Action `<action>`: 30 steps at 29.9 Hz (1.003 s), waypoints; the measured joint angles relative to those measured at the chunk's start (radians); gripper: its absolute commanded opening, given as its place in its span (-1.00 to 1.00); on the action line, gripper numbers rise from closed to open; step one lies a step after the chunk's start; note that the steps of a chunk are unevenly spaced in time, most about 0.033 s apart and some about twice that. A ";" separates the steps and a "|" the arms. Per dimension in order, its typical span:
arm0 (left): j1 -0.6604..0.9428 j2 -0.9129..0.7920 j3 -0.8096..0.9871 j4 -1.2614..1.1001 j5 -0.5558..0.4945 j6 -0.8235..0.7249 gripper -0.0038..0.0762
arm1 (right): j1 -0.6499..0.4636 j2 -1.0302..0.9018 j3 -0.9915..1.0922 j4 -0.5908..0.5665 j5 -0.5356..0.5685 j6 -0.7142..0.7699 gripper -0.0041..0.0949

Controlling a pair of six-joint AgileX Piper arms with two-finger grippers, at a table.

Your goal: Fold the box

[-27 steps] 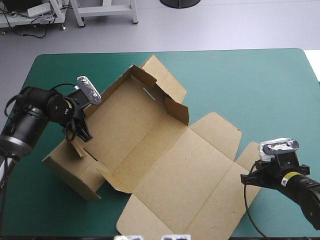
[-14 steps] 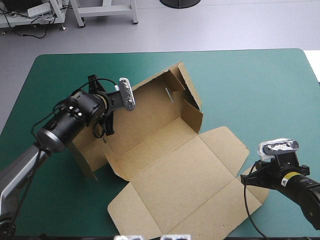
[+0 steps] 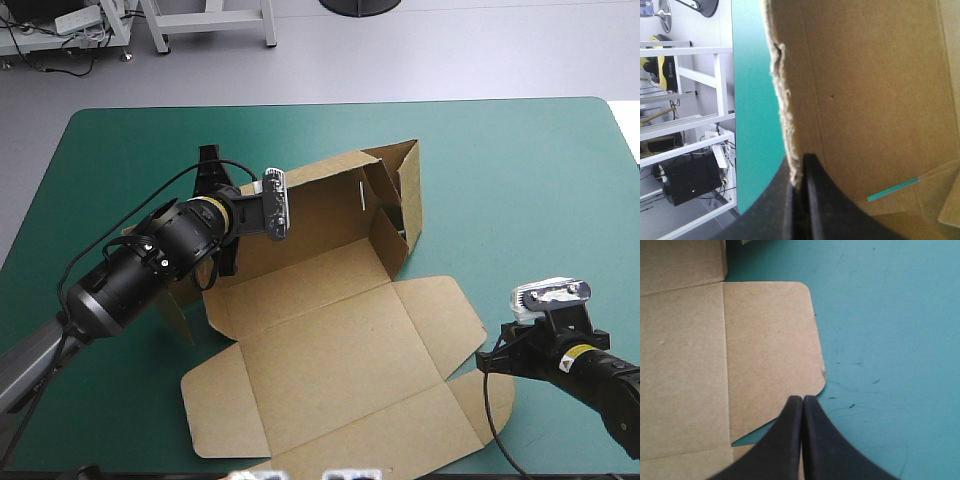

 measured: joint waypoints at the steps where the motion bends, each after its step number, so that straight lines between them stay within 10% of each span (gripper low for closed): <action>1: -0.001 -0.002 0.000 -0.007 0.000 0.000 -0.92 | 0.000 0.000 0.000 0.002 0.000 -0.002 -0.97; 30: -0.066 -0.127 0.249 0.186 -0.125 -0.203 -0.92 | 0.000 0.218 -0.188 0.219 0.064 -0.179 -0.96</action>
